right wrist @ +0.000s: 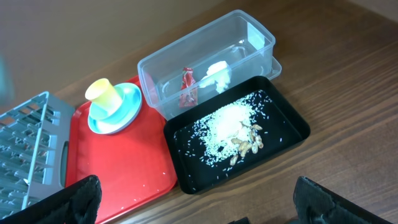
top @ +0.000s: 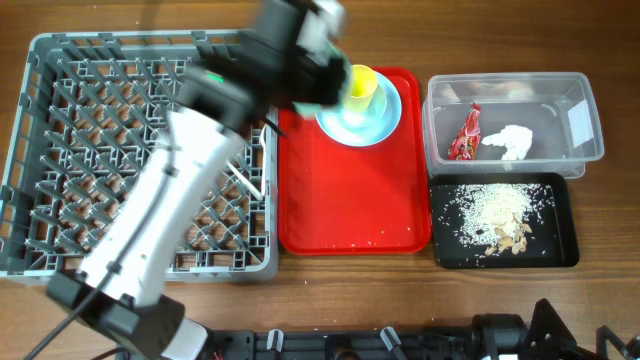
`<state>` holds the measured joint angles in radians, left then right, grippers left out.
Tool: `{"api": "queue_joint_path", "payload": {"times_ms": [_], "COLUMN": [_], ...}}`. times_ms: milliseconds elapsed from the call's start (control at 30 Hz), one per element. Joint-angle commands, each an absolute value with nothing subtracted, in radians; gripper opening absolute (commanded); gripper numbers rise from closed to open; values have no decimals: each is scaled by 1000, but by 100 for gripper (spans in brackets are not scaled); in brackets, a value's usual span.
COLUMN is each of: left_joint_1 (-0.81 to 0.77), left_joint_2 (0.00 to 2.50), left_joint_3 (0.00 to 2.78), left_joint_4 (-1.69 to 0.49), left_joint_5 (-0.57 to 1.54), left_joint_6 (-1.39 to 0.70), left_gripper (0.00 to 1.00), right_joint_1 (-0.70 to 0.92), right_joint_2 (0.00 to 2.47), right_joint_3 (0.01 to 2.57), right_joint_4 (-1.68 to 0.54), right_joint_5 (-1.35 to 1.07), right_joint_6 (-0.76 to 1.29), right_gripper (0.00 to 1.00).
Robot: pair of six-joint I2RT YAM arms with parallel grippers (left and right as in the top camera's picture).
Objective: Sort waste into correct bins and load items into the dishwasher rack
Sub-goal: 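Lift the green bowl with the left gripper and set it in the rack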
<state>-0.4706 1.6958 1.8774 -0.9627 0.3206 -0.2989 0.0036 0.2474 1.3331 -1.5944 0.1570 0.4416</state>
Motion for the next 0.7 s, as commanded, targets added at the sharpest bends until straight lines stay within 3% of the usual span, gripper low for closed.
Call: {"api": "queue_joint_path", "payload": {"times_ms": [0,100,200,667], "left_joint_1": [-205,-27,61,185], "left_joint_2": [1769,1898,2016,2322], "left_joint_3": [1880,1880,1880,1876], "left_joint_4": [-875,-717,-580,-618], "left_joint_5": [811,1287,1516,1507], "left_joint_6": [-265,-290,-410,-423], "left_gripper": [4,4,4,4], "right_joint_1": [4,4,4,4], "right_joint_2": [240,240,240,240], "right_joint_3": [1335,1335,1335,1335], "right_joint_4": [-1595,-1595,-1595,-1595], "right_joint_5": [156,156,156,156], "right_joint_6": [448,448,448,448], "right_gripper": [100,99,100,100]}}
